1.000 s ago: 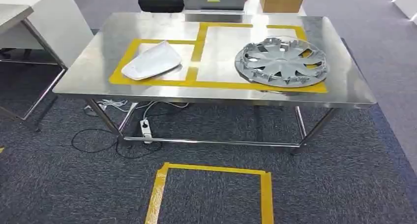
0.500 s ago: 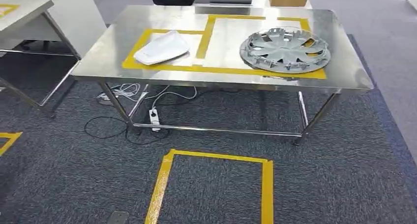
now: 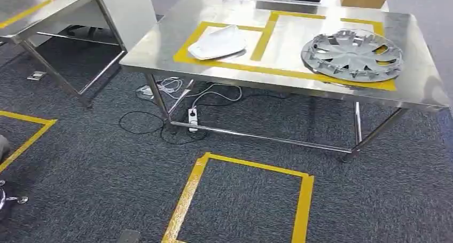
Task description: Take the parts from the cabinet and place them on the table.
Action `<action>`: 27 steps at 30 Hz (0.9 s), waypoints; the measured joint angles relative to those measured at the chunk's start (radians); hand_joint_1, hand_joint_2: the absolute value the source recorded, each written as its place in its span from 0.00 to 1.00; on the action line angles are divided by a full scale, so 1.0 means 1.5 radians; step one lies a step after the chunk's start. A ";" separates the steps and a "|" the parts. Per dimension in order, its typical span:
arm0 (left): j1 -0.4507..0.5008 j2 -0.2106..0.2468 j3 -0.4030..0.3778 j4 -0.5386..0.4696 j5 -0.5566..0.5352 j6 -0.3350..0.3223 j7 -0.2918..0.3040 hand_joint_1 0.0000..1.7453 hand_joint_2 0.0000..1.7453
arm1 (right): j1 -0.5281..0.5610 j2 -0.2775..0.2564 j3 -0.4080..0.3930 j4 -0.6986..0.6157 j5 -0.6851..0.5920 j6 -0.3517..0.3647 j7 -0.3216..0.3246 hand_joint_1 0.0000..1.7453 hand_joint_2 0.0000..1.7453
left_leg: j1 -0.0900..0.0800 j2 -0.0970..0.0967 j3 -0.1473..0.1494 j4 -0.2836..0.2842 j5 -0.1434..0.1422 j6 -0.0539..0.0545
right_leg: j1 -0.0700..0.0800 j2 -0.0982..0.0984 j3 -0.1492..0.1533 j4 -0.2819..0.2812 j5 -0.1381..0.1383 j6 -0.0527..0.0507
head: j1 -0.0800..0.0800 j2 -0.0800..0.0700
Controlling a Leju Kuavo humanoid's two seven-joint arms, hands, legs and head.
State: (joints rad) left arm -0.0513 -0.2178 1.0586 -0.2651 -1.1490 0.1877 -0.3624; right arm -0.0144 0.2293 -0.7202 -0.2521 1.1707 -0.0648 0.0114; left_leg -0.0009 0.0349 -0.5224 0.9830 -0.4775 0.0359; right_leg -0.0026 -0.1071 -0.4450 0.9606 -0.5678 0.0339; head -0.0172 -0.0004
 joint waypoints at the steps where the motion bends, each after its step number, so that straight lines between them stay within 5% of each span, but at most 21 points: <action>1: 0.000 0.000 0.000 0.000 0.000 0.000 0.000 0.00 0.00 | 0.000 0.000 0.001 0.001 0.003 0.000 -0.001 0.00 0.00 | 0.001 -0.004 -0.003 -0.001 0.003 0.004 | -0.001 0.040 -0.010 0.024 -0.017 0.004 | 0.006 0.000; 2: -0.002 0.001 0.000 0.001 -0.001 0.000 0.000 0.00 0.00 | 0.000 0.000 0.002 0.002 0.008 0.002 -0.001 0.00 0.00 | 0.000 -0.011 -0.008 0.000 0.004 0.006 | -0.002 0.060 -0.033 0.071 -0.042 0.005 | 0.007 0.000; 4: -0.004 0.000 -0.001 0.001 -0.002 -0.001 0.000 0.00 0.00 | 0.000 -0.001 0.006 0.005 0.019 0.006 0.001 0.00 0.00 | -0.001 -0.025 -0.015 0.000 0.007 0.009 | -0.003 0.069 -0.093 0.189 -0.087 0.008 | 0.006 0.000; 5: -0.003 0.000 -0.001 0.001 -0.004 -0.001 0.000 0.00 0.00 | 0.002 -0.002 0.007 0.006 0.022 0.008 0.001 0.00 0.00 | -0.001 -0.033 -0.017 0.001 0.009 0.009 | -0.003 0.069 -0.112 0.222 -0.091 0.008 | 0.006 0.000; 7: -0.002 0.001 -0.001 0.002 -0.003 -0.001 0.000 0.00 0.00 | 0.003 -0.003 0.010 0.007 0.025 0.010 0.003 0.00 0.00 | -0.001 -0.051 -0.017 0.004 0.010 0.008 | -0.003 0.070 -0.100 0.185 -0.044 0.006 | 0.006 0.000; 8: -0.002 0.001 -0.001 0.002 -0.002 -0.002 0.000 0.00 0.00 | 0.002 -0.004 0.012 0.008 0.026 0.011 0.003 0.00 0.00 | -0.001 -0.061 -0.017 0.006 0.010 0.007 | -0.003 0.075 -0.073 0.121 -0.004 0.004 | 0.006 0.000; 9: -0.004 0.001 -0.001 0.002 0.000 -0.002 0.000 0.00 0.00 | 0.002 -0.004 0.015 0.009 0.027 0.011 0.003 0.00 0.00 | -0.001 -0.070 -0.017 0.007 0.010 0.006 | -0.005 0.094 -0.045 0.056 0.030 0.002 | 0.007 0.000; 10: -0.004 0.000 -0.001 0.002 0.000 -0.002 0.000 0.00 0.00 | 0.003 -0.004 0.016 0.010 0.027 0.012 0.003 0.00 0.00 | -0.001 -0.077 -0.019 0.008 0.012 0.003 | -0.007 0.130 -0.032 0.029 0.026 -0.001 | 0.006 0.000; 11: -0.006 0.000 -0.001 0.002 0.000 -0.002 0.000 0.00 0.00 | 0.003 -0.004 0.016 0.012 0.028 0.014 0.003 0.00 0.00 | -0.004 -0.086 -0.025 0.014 0.012 0.000 | -0.010 0.136 -0.028 0.012 0.025 -0.001 | 0.005 0.000; 14: -0.003 0.001 -0.001 0.003 0.002 -0.004 -0.002 0.00 0.00 | 0.002 -0.004 0.017 0.014 0.028 0.021 0.005 0.00 0.00 | 0.001 -0.108 -0.038 0.012 0.023 -0.017 | -0.006 0.115 -0.026 0.013 0.024 -0.009 | 0.005 0.000; 15: -0.002 0.003 -0.001 0.003 0.002 -0.004 -0.002 0.00 0.00 | 0.002 -0.003 0.017 0.015 0.029 0.022 0.005 0.00 0.00 | 0.001 -0.103 -0.041 0.017 0.020 -0.019 | -0.012 0.103 -0.026 0.007 0.030 -0.017 | 0.006 0.000; 17: -0.001 0.002 -0.001 0.003 0.003 -0.004 -0.002 0.00 0.00 | 0.003 -0.003 0.020 0.015 0.033 0.023 0.005 0.00 0.00 | -0.001 -0.047 -0.066 0.070 -0.020 -0.027 | -0.010 0.086 -0.027 0.007 0.031 -0.021 | -0.004 0.000; 19: -0.005 0.002 0.000 0.003 0.004 -0.005 -0.002 0.00 0.00 | 0.006 -0.003 0.021 0.017 0.036 0.025 0.005 0.00 0.00 | 0.002 -0.032 -0.115 0.185 -0.074 -0.034 | -0.009 0.061 -0.028 0.007 0.030 -0.023 | -0.004 0.000; 21: -0.003 0.003 0.000 0.003 0.007 -0.006 -0.002 0.00 0.00 | 0.007 -0.004 0.022 0.017 0.038 0.029 0.006 0.00 0.00 | 0.006 -0.031 -0.129 0.226 -0.079 -0.038 | -0.008 0.040 -0.029 0.008 0.029 -0.022 | -0.004 0.000; 22: -0.001 0.003 0.000 0.003 0.008 -0.006 -0.002 0.00 0.00 | 0.006 -0.004 0.022 0.017 0.038 0.031 0.006 0.00 0.00 | 0.007 -0.029 -0.115 0.202 -0.060 -0.038 | -0.008 0.032 -0.029 0.008 0.029 -0.022 | -0.004 0.000; 24: 0.000 0.004 0.001 0.003 0.009 -0.007 -0.002 0.00 0.00 | 0.005 -0.004 0.022 0.017 0.039 0.033 0.006 0.00 0.00 | 0.006 -0.011 -0.050 0.083 -0.003 -0.033 | -0.008 0.016 -0.024 0.008 0.026 -0.019 | -0.004 0.000; 25: -0.001 0.004 0.001 0.003 0.009 -0.007 -0.002 0.00 0.00 | 0.004 -0.004 0.023 0.017 0.040 0.035 0.005 0.00 0.00 | 0.003 0.016 -0.021 0.029 0.010 -0.029 | -0.007 0.009 -0.021 0.008 0.024 -0.017 | -0.004 0.000; 26: -0.003 0.004 0.001 0.003 0.010 -0.008 -0.002 0.00 0.00 | 0.004 -0.004 0.023 0.017 0.040 0.035 0.005 0.00 0.00 | -0.007 0.039 -0.015 0.015 -0.002 -0.024 | -0.002 0.002 -0.026 0.010 0.022 -0.012 | -0.004 0.000; 27: -0.005 0.004 0.001 0.003 0.010 -0.008 -0.002 0.00 0.00 | 0.004 -0.004 0.024 0.018 0.040 0.038 0.006 0.00 0.00 | -0.005 0.029 -0.018 0.016 0.000 -0.018 | -0.001 -0.003 -0.030 0.010 0.020 -0.008 | -0.003 0.000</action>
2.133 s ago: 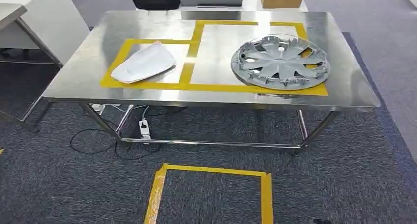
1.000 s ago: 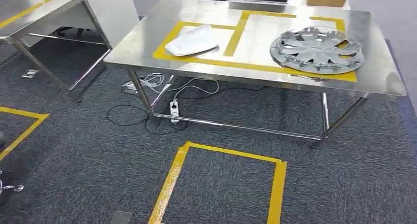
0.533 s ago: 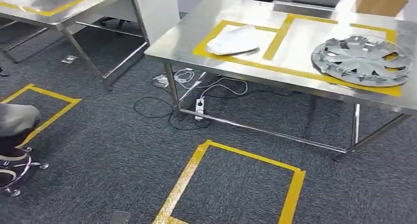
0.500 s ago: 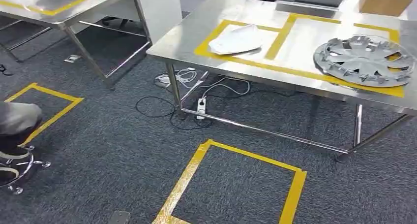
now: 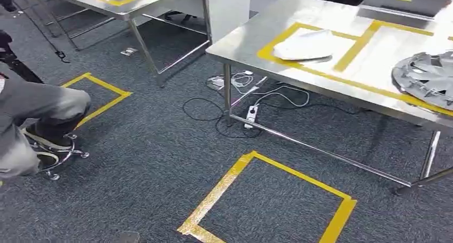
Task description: Take the parts from the cabinet and place them on the table.
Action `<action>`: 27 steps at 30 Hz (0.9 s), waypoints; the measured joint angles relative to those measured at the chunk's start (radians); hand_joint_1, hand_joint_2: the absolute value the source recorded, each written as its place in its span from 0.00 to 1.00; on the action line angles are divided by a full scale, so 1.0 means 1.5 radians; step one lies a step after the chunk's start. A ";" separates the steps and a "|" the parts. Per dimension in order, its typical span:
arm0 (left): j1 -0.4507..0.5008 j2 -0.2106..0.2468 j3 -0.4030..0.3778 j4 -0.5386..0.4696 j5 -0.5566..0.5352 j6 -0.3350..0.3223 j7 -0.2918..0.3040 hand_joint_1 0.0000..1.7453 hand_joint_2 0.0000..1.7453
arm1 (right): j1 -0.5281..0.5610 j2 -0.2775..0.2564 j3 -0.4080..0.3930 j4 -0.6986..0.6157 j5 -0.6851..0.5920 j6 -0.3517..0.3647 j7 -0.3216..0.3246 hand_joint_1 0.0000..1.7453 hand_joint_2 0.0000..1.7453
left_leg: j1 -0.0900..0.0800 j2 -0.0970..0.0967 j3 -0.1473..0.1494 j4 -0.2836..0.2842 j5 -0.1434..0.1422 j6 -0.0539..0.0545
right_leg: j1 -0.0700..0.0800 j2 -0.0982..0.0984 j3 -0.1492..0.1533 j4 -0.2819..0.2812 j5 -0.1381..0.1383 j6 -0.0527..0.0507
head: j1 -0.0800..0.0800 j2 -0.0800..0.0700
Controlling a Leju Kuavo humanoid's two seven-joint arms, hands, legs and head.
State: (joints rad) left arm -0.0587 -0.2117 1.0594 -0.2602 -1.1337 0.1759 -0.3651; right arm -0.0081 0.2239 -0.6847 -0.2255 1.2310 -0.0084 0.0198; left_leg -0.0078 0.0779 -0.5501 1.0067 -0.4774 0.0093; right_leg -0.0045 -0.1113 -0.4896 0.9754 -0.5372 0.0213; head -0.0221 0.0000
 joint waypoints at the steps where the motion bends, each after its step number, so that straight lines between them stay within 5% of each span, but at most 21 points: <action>1: 0.002 0.000 0.000 0.000 0.000 -0.001 0.000 0.00 0.00 | -0.001 0.000 0.001 0.000 0.002 0.004 0.000 0.00 0.00 | -0.001 -0.005 -0.003 0.002 -0.001 0.002 | 0.000 -0.007 0.010 0.000 -0.001 0.003 | 0.002 0.000; 3: 0.005 0.001 0.001 0.000 0.000 -0.001 0.000 0.00 0.00 | -0.004 0.000 0.003 0.000 0.007 0.009 0.001 0.00 0.00 | 0.000 -0.021 -0.003 -0.002 0.001 0.011 | -0.001 -0.017 0.014 -0.001 -0.004 0.011 | 0.000 0.000; 5: 0.005 0.001 0.001 0.000 0.000 -0.001 0.000 0.00 0.00 | -0.005 0.000 0.009 0.000 0.012 0.010 0.001 0.00 0.00 | 0.004 -0.034 -0.005 -0.004 0.006 0.020 | -0.004 0.050 -0.008 0.041 -0.040 0.017 | 0.006 0.000; 6: 0.002 0.001 0.001 0.000 0.000 -0.001 0.000 0.00 0.00 | -0.004 0.000 0.010 0.001 0.013 0.010 0.001 0.00 0.00 | 0.004 -0.042 -0.007 -0.004 0.007 0.023 | -0.005 0.063 -0.033 0.095 -0.068 0.017 | 0.006 0.000; 8: 0.001 0.000 0.001 0.000 0.000 -0.002 0.000 0.00 0.00 | -0.003 -0.001 0.010 0.003 0.014 0.012 -0.003 0.00 0.00 | 0.003 -0.060 -0.009 -0.004 0.008 0.025 | -0.004 0.070 -0.084 0.196 -0.103 0.017 | 0.006 0.000; 10: 0.003 0.001 0.002 0.000 0.000 -0.002 0.000 0.00 0.00 | -0.006 -0.001 0.012 0.003 0.014 0.012 -0.003 0.00 0.00 | 0.002 -0.078 -0.009 -0.003 0.009 0.025 | -0.004 0.071 -0.091 0.201 -0.083 0.015 | 0.006 0.000; 12: 0.003 0.000 0.001 0.000 0.000 -0.002 0.000 0.00 0.00 | -0.006 -0.001 0.014 0.003 0.015 0.012 -0.002 0.00 0.00 | 0.002 -0.100 -0.008 -0.001 0.009 0.024 | -0.005 0.078 -0.051 0.105 -0.018 0.012 | 0.006 0.000; 13: 0.003 0.000 0.002 0.000 -0.002 -0.003 0.000 0.00 0.00 | -0.005 -0.001 0.014 0.003 0.015 0.012 -0.002 0.00 0.00 | 0.003 -0.109 -0.009 0.002 0.008 0.023 | -0.007 0.103 -0.027 0.048 0.012 0.010 | 0.006 0.000; 14: 0.002 0.000 0.002 0.000 -0.002 -0.003 0.000 0.00 0.00 | -0.004 -0.002 0.015 0.005 0.015 0.016 -0.003 0.00 0.00 | 0.001 -0.116 -0.012 0.005 0.008 0.019 | -0.009 0.141 -0.021 0.030 0.004 0.009 | 0.005 0.000; 16: 0.001 0.000 0.001 0.000 -0.005 -0.003 0.000 0.00 0.00 | -0.005 -0.002 0.015 0.006 0.013 0.019 -0.005 0.00 0.00 | 0.004 -0.131 -0.024 0.009 0.012 0.010 | -0.009 0.134 -0.010 0.016 -0.002 0.008 | 0.004 0.000; 18: 0.005 0.001 0.002 0.000 -0.008 -0.004 0.000 0.00 0.00 | -0.005 -0.002 0.015 0.006 0.007 0.020 -0.012 0.00 0.00 | 0.004 -0.148 -0.028 0.007 0.018 0.000 | -0.010 0.119 -0.010 0.014 0.002 0.000 | 0.004 0.000; 19: 0.006 0.004 0.002 0.000 -0.009 -0.004 0.000 0.00 0.00 | -0.005 -0.002 0.015 0.006 0.005 0.021 -0.016 0.00 0.00 | 0.004 -0.141 -0.029 0.014 0.012 -0.001 | -0.014 0.106 -0.007 0.009 0.006 -0.006 | 0.006 0.000; 21: 0.004 0.002 0.002 0.000 -0.010 -0.004 0.000 0.00 0.00 | -0.003 -0.003 0.015 0.006 0.001 0.023 -0.022 0.00 0.00 | 0.002 -0.079 -0.058 0.076 -0.029 -0.009 | -0.012 0.086 -0.005 0.008 0.005 -0.011 | -0.007 0.000; 23: 0.002 0.003 0.002 0.000 -0.012 -0.004 0.000 0.00 0.00 | -0.001 -0.004 0.014 0.006 0.001 0.026 -0.023 0.00 0.00 | 0.006 -0.061 -0.107 0.186 -0.077 -0.014 | -0.009 0.060 -0.005 0.008 0.003 -0.014 | -0.006 0.000; 24: 0.003 0.003 0.002 0.000 -0.014 -0.005 0.000 0.00 0.00 | 0.000 -0.005 0.013 0.006 0.000 0.027 -0.023 0.00 0.00 | 0.008 -0.059 -0.119 0.212 -0.083 -0.016 | -0.008 0.050 -0.005 0.009 0.002 -0.014 | -0.007 0.000; 25: 0.005 0.003 0.002 0.000 -0.015 -0.005 0.000 0.00 0.00 | -0.001 -0.005 0.013 0.006 0.000 0.028 -0.023 0.00 0.00 | 0.010 -0.058 -0.115 0.208 -0.071 -0.017 | -0.008 0.041 -0.004 0.009 0.001 -0.014 | -0.007 0.000; 27: 0.006 0.003 0.002 0.000 -0.017 -0.005 0.001 0.00 0.00 | -0.002 -0.005 0.013 0.006 0.000 0.031 -0.023 0.00 0.00 | 0.010 -0.051 -0.069 0.121 -0.019 -0.015 | -0.008 0.025 0.000 0.009 -0.001 -0.012 | -0.007 0.000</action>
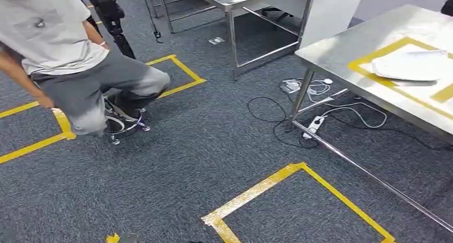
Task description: Take the parts from the cabinet and place them on the table.
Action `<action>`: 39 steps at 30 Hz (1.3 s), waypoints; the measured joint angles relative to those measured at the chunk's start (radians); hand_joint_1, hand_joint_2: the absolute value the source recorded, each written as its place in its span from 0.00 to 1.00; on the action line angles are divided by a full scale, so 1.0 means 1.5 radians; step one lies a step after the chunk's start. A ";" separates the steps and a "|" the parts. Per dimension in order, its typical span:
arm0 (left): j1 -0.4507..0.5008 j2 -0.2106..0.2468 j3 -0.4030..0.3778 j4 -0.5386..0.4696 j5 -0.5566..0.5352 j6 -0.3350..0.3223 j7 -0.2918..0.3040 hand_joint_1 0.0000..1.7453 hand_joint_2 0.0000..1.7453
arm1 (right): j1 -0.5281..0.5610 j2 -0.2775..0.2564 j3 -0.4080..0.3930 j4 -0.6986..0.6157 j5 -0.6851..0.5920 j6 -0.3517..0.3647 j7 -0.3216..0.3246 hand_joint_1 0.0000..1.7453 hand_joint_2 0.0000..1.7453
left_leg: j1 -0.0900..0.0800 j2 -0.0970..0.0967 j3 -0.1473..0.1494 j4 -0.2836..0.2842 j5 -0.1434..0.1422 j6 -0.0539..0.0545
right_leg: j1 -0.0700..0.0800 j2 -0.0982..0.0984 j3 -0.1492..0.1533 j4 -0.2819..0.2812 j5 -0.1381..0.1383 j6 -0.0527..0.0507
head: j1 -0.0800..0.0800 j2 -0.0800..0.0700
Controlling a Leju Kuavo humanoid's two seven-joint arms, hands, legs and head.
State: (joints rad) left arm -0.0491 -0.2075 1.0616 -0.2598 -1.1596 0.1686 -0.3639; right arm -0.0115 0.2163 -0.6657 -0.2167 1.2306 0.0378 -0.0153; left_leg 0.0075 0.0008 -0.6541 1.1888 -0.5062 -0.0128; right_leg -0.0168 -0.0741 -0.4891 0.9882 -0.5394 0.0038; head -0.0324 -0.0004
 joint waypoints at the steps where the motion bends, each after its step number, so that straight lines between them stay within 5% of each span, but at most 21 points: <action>1: 0.000 0.001 0.000 0.000 -0.005 0.001 0.000 0.00 0.00 | -0.001 0.000 0.000 0.000 0.000 0.000 0.000 0.00 0.00 | -0.001 0.014 0.035 -0.065 0.028 0.003 | 0.000 -0.008 0.004 0.000 -0.003 0.003 | 0.000 0.000; 2: -0.001 0.001 0.000 0.000 -0.006 0.001 0.000 0.00 0.00 | -0.001 0.000 -0.001 0.000 0.000 0.001 0.000 0.00 0.00 | -0.006 0.046 0.055 -0.103 0.023 0.007 | 0.001 -0.014 0.006 0.000 -0.005 0.007 | 0.000 0.000; 3: -0.005 0.001 0.000 0.000 -0.007 0.001 0.001 0.00 0.00 | -0.001 0.000 -0.001 0.000 -0.001 0.002 -0.001 0.00 0.00 | -0.013 0.053 0.059 -0.113 0.020 0.014 | 0.006 -0.019 -0.002 0.001 -0.009 0.013 | -0.001 0.000; 6: -0.001 0.000 -0.001 0.000 -0.011 0.001 0.002 0.00 0.00 | -0.005 0.000 -0.002 0.000 -0.005 0.002 -0.002 0.00 0.00 | -0.015 0.032 0.053 -0.112 0.018 0.023 | 0.005 -0.041 0.015 -0.004 -0.011 0.020 | 0.001 0.000; 7: -0.001 0.000 -0.001 0.000 -0.011 0.001 0.003 0.00 0.00 | -0.006 0.000 -0.002 0.000 -0.005 0.002 -0.003 0.00 0.00 | -0.009 0.024 0.057 -0.120 0.023 0.031 | 0.003 -0.033 0.014 -0.001 -0.017 0.026 | 0.000 0.000; 9: -0.002 0.000 -0.001 0.000 -0.014 0.002 0.004 0.00 0.00 | -0.005 0.000 -0.003 0.000 -0.006 0.004 -0.004 0.00 0.00 | -0.007 0.011 0.055 -0.121 0.027 0.037 | 0.001 0.032 -0.013 0.054 -0.055 0.028 | 0.005 0.000; 12: -0.004 -0.002 -0.003 0.001 -0.019 0.002 0.004 0.00 0.00 | -0.002 -0.003 -0.005 0.001 -0.010 0.010 -0.005 0.00 0.00 | -0.008 -0.016 0.054 -0.120 0.027 0.039 | 0.002 0.047 -0.095 0.209 -0.108 0.028 | 0.006 0.000; 14: -0.003 -0.002 -0.003 0.001 -0.020 0.002 0.005 0.00 0.00 | -0.004 -0.003 -0.005 0.001 -0.011 0.012 -0.004 0.00 0.00 | -0.008 -0.034 0.055 -0.119 0.026 0.039 | 0.002 0.047 -0.096 0.189 -0.072 0.027 | 0.006 0.000; 16: -0.004 -0.003 -0.003 0.002 -0.021 0.002 0.005 0.00 0.00 | -0.004 -0.004 -0.006 0.001 -0.013 0.015 -0.003 0.00 0.00 | -0.007 -0.057 0.057 -0.117 0.026 0.037 | 0.000 0.062 -0.048 0.071 0.001 0.026 | 0.006 0.000; 18: -0.006 -0.003 -0.003 0.002 -0.023 0.002 0.005 0.00 0.00 | -0.003 -0.004 -0.007 0.003 -0.015 0.016 0.000 0.00 0.00 | -0.010 -0.073 0.049 -0.108 0.024 0.030 | -0.007 0.124 -0.026 0.014 0.003 0.025 | 0.005 0.000; 22: -0.002 -0.002 -0.003 0.002 -0.028 0.004 0.005 0.00 0.00 | -0.005 -0.004 -0.011 0.003 -0.017 0.020 0.001 0.00 0.00 | -0.003 -0.106 0.038 -0.109 0.032 0.013 | -0.007 0.091 -0.019 0.009 0.006 0.011 | 0.004 0.000; 24: -0.002 -0.003 -0.004 0.002 -0.029 0.006 0.005 0.00 0.00 | -0.004 -0.004 -0.012 0.003 -0.016 0.022 0.002 0.00 0.00 | -0.008 -0.036 0.021 -0.067 0.003 0.008 | -0.005 0.071 -0.013 0.007 0.006 0.001 | -0.004 0.000; 25: -0.004 -0.003 -0.004 0.002 -0.029 0.006 0.005 0.00 0.00 | -0.003 -0.004 -0.013 0.003 -0.016 0.024 0.003 0.00 0.00 | -0.006 -0.018 -0.003 -0.015 -0.025 0.005 | -0.003 0.058 -0.013 0.007 0.005 -0.001 | -0.003 0.000; 27: -0.006 -0.003 -0.005 0.002 -0.029 0.006 0.005 0.00 0.00 | -0.001 -0.005 -0.017 0.003 -0.016 0.025 0.005 0.00 0.00 | -0.004 -0.008 -0.052 0.090 -0.067 0.002 | 0.000 0.032 -0.013 0.007 0.002 -0.003 | -0.003 0.000; 28: -0.005 -0.003 -0.006 0.002 -0.031 0.006 0.005 0.00 0.00 | -0.002 -0.005 -0.017 0.003 -0.016 0.026 0.006 0.00 0.00 | -0.002 -0.007 -0.058 0.103 -0.065 0.002 | 0.001 0.023 -0.012 0.007 0.002 -0.004 | -0.003 0.000; 31: -0.002 -0.002 -0.012 0.002 -0.033 0.006 0.005 0.00 0.00 | -0.004 -0.005 -0.018 0.003 -0.012 0.030 0.010 0.00 0.00 | -0.003 0.004 0.010 -0.021 0.009 0.007 | 0.002 -0.002 -0.005 0.007 -0.004 -0.001 | -0.003 0.000; 32: -0.003 -0.002 -0.014 0.002 -0.033 0.007 0.005 0.00 0.00 | -0.004 -0.005 -0.018 0.003 -0.009 0.026 0.012 0.00 0.00 | -0.006 0.032 0.044 -0.086 0.031 0.012 | 0.002 -0.010 -0.001 0.007 -0.007 0.003 | -0.004 0.000; 33: -0.005 -0.002 -0.014 0.002 -0.033 0.007 0.005 0.00 0.00 | -0.003 -0.005 -0.018 0.003 -0.007 0.024 0.013 0.00 0.00 | -0.017 0.067 0.054 -0.103 0.016 0.015 | 0.007 -0.016 -0.005 0.007 -0.011 0.008 | -0.003 0.000; 37: -0.003 -0.002 -0.015 0.002 -0.033 0.007 0.005 0.00 0.00 | -0.007 -0.005 -0.018 0.003 -0.006 0.023 0.014 0.00 0.00 | -0.018 0.036 0.049 -0.111 0.018 0.028 | 0.008 -0.047 0.010 0.003 -0.015 0.017 | -0.004 0.000; 38: -0.002 -0.002 -0.015 0.002 -0.033 0.008 0.005 0.00 0.00 | -0.009 -0.005 -0.018 0.003 -0.007 0.024 0.015 0.00 0.00 | -0.012 0.029 0.054 -0.117 0.022 0.033 | 0.004 -0.024 0.004 0.008 -0.025 0.022 | -0.004 0.000; 39: -0.002 -0.002 -0.015 0.002 -0.034 0.008 0.005 0.00 0.00 | -0.009 -0.005 -0.018 0.003 -0.009 0.025 0.015 0.00 0.00 | -0.011 0.021 0.053 -0.118 0.023 0.036 | 0.003 0.020 -0.009 0.037 -0.043 0.023 | 0.002 0.000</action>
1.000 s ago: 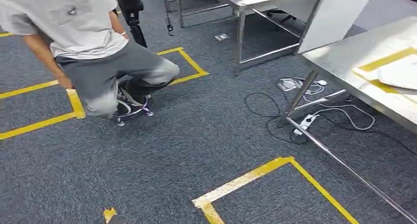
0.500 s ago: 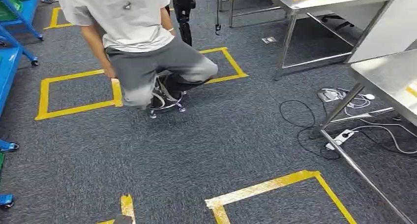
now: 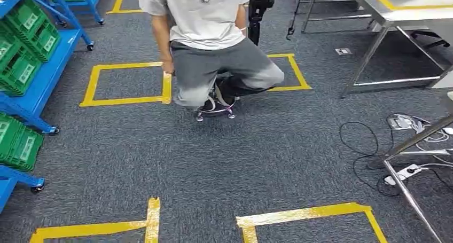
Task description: Take the parts from the cabinet and place them on the table.
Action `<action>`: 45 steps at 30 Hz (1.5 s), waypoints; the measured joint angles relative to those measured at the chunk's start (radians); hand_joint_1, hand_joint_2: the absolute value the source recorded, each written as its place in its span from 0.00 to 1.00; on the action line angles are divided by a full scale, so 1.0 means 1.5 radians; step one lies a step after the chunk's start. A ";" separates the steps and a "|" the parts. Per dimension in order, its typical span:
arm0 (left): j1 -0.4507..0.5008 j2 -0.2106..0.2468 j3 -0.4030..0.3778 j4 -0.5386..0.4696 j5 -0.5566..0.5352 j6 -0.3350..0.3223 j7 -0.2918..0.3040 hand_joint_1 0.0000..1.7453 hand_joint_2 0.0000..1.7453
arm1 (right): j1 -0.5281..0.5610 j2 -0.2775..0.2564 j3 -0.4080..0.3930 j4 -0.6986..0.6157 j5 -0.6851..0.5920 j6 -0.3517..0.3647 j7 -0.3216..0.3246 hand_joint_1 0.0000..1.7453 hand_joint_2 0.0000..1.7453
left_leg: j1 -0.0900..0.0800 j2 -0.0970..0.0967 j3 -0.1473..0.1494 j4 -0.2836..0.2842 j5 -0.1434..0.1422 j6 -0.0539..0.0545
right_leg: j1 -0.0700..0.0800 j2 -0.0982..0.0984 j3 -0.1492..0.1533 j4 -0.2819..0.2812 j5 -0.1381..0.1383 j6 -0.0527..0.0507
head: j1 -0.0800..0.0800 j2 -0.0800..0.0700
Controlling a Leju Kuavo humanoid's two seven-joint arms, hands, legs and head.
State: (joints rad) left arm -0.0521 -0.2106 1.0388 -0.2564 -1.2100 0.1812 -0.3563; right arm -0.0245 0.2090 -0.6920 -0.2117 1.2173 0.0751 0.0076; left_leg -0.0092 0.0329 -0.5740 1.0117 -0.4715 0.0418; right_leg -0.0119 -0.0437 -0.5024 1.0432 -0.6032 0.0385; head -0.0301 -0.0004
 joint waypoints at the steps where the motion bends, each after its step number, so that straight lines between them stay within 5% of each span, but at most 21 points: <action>1: -0.002 0.000 0.000 0.000 0.000 0.000 0.000 0.00 0.00 | 0.001 0.000 0.000 0.000 -0.001 0.001 0.000 0.00 0.00 | 0.000 -0.008 -0.002 0.000 0.000 0.002 | 0.000 0.017 -0.023 0.045 -0.021 0.000 | 0.001 0.000; 3: -0.004 -0.001 -0.001 0.000 0.000 0.000 0.000 0.00 0.00 | 0.003 0.000 0.000 0.000 0.001 -0.003 -0.005 0.00 0.00 | 0.000 -0.028 -0.001 0.001 -0.001 0.004 | 0.000 0.026 -0.084 0.159 -0.062 0.002 | 0.002 0.000; 4: -0.004 -0.001 0.000 0.000 0.001 0.000 0.000 0.00 0.00 | 0.003 0.000 0.000 0.000 0.006 -0.013 -0.012 0.00 0.00 | 0.000 -0.036 -0.001 0.001 -0.001 0.004 | 0.001 0.027 -0.098 0.180 -0.061 0.003 | 0.002 0.000; 7: -0.003 -0.002 0.000 0.001 0.007 0.004 0.000 0.00 0.00 | 0.002 -0.001 0.002 0.000 0.019 -0.055 -0.021 0.00 0.00 | 0.002 -0.068 0.004 0.002 -0.002 0.002 | -0.002 0.031 -0.066 0.085 0.021 0.003 | 0.002 0.000; 8: -0.003 -0.002 0.000 0.001 0.006 0.004 0.000 0.00 0.00 | 0.003 -0.001 0.003 0.000 0.019 -0.055 -0.022 0.00 0.00 | 0.003 -0.080 0.004 0.005 -0.004 -0.001 | -0.006 0.050 -0.040 0.020 0.056 0.004 | 0.002 0.000; 9: -0.003 -0.002 0.000 0.001 0.005 0.004 0.000 0.00 0.00 | 0.004 -0.001 0.003 0.001 0.019 -0.053 -0.022 0.00 0.00 | 0.002 -0.088 0.000 0.008 -0.005 -0.006 | -0.010 0.098 -0.032 -0.002 0.046 0.006 | 0.002 0.000; 14: 0.001 -0.001 0.000 0.001 0.005 0.005 0.001 0.00 0.00 | 0.005 -0.002 0.003 0.002 0.018 -0.049 -0.022 0.00 0.00 | 0.010 -0.120 -0.015 0.014 -0.001 -0.025 | -0.011 0.068 -0.016 -0.022 0.050 -0.013 | 0.002 0.000; 16: -0.001 -0.002 0.000 0.001 0.005 0.005 0.001 0.00 0.00 | 0.005 -0.002 0.003 0.002 0.018 -0.047 -0.023 0.00 0.00 | 0.006 -0.054 -0.041 0.071 -0.036 -0.030 | -0.006 0.048 -0.012 -0.025 0.049 -0.021 | -0.007 0.000; 18: -0.004 -0.002 0.000 0.001 0.003 0.005 0.001 0.00 0.00 | 0.008 -0.003 0.003 0.002 0.017 -0.043 -0.022 0.00 0.00 | 0.007 -0.034 -0.091 0.175 -0.081 -0.034 | -0.002 0.024 -0.011 -0.025 0.046 -0.025 | -0.007 0.000; 20: -0.002 -0.002 0.000 0.001 0.001 0.004 0.001 0.00 0.00 | 0.008 -0.004 0.003 0.002 0.015 -0.036 -0.020 0.00 0.00 | 0.009 -0.029 -0.108 0.212 -0.082 -0.034 | -0.001 0.003 -0.010 -0.024 0.044 -0.027 | -0.007 0.000; 23: 0.000 -0.001 0.000 0.001 0.000 0.003 0.001 0.00 0.00 | 0.006 -0.004 0.003 0.002 0.013 -0.031 -0.020 0.00 0.00 | 0.007 -0.013 -0.035 0.074 -0.004 -0.026 | 0.001 -0.021 -0.004 -0.025 0.039 -0.024 | -0.007 0.000; 25: -0.004 -0.001 0.000 0.001 0.000 0.003 0.001 0.00 0.00 | 0.006 -0.004 0.003 0.002 0.013 -0.029 -0.019 0.00 0.00 | -0.008 0.037 -0.002 0.011 -0.007 -0.019 | 0.006 -0.034 -0.003 -0.022 0.032 -0.016 | -0.007 0.000; 29: -0.001 0.000 0.000 0.001 0.000 0.005 0.001 0.00 0.00 | 0.000 -0.004 0.003 0.002 0.016 -0.026 -0.018 0.00 0.00 | -0.004 0.005 0.002 0.001 -0.003 -0.006 | 0.007 -0.062 0.010 -0.029 0.026 -0.003 | -0.005 0.000; 31: -0.001 -0.001 0.000 0.001 0.000 0.005 0.001 0.00 0.00 | 0.001 -0.005 0.003 0.002 0.016 -0.026 -0.017 0.00 0.00 | 0.000 -0.008 0.004 -0.003 0.001 0.001 | 0.001 0.005 -0.011 0.018 -0.005 0.000 | 0.004 0.000; 33: -0.004 -0.002 0.000 0.001 -0.001 0.005 0.001 0.00 0.00 | 0.002 -0.005 0.003 0.003 0.018 -0.025 -0.017 0.00 0.00 | 0.000 -0.026 0.003 -0.003 0.000 0.004 | 0.000 0.026 -0.070 0.128 -0.051 0.003 | 0.005 0.000; 35: -0.003 -0.002 0.000 0.001 -0.001 0.005 0.002 0.00 0.00 | 0.002 -0.005 0.003 0.003 0.017 -0.024 -0.019 0.00 0.00 | 0.000 -0.044 0.004 -0.002 0.000 0.005 | 0.001 0.028 -0.106 0.180 -0.052 0.004 | 0.005 0.000; 38: -0.003 -0.002 0.000 0.001 -0.004 0.005 0.002 0.00 0.00 | 0.000 -0.005 0.003 0.003 0.020 -0.024 -0.015 0.00 0.00 | 0.002 -0.075 0.008 0.001 -0.003 0.001 | -0.002 0.038 -0.055 0.047 0.044 0.004 | 0.005 0.000; 39: -0.003 -0.003 0.000 0.001 -0.006 0.005 0.002 0.00 0.00 | 0.001 -0.005 0.003 0.003 0.022 -0.024 -0.014 0.00 0.00 | 0.003 -0.084 0.007 0.003 -0.005 -0.003 | -0.006 0.067 -0.035 -0.003 0.060 0.004 | 0.006 0.000; 40: -0.004 -0.003 0.000 0.001 -0.007 0.005 0.002 0.00 0.00 | 0.001 -0.005 0.003 0.003 0.024 -0.022 -0.013 0.00 0.00 | -0.001 -0.090 0.002 0.009 -0.007 -0.007 | -0.007 0.091 -0.030 -0.013 0.049 0.003 | 0.005 0.000; 44: -0.001 -0.002 0.000 0.002 -0.008 0.005 0.002 0.00 0.00 | 0.000 -0.005 0.003 0.003 0.031 -0.020 -0.011 0.00 0.00 | 0.006 -0.119 -0.008 0.008 -0.001 -0.022 | -0.005 0.067 -0.020 -0.021 0.052 -0.016 | 0.004 0.000; 45: 0.000 -0.002 0.000 0.003 -0.009 0.005 0.002 0.00 0.00 | -0.001 -0.005 0.003 0.003 0.030 -0.014 -0.010 0.00 0.00 | 0.004 -0.089 -0.008 0.018 -0.014 -0.023 | -0.006 0.056 -0.016 -0.025 0.054 -0.021 | 0.004 0.000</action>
State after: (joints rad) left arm -0.0518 -0.2132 1.0384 -0.2522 -1.2241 0.1881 -0.3532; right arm -0.0260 0.2014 -0.6874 -0.2068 1.2623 0.0545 -0.0081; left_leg -0.0034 -0.1003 -0.5866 1.0386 -0.4923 0.0076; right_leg -0.0211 0.0410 -0.5271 1.0057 -0.5225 0.0069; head -0.0248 -0.0004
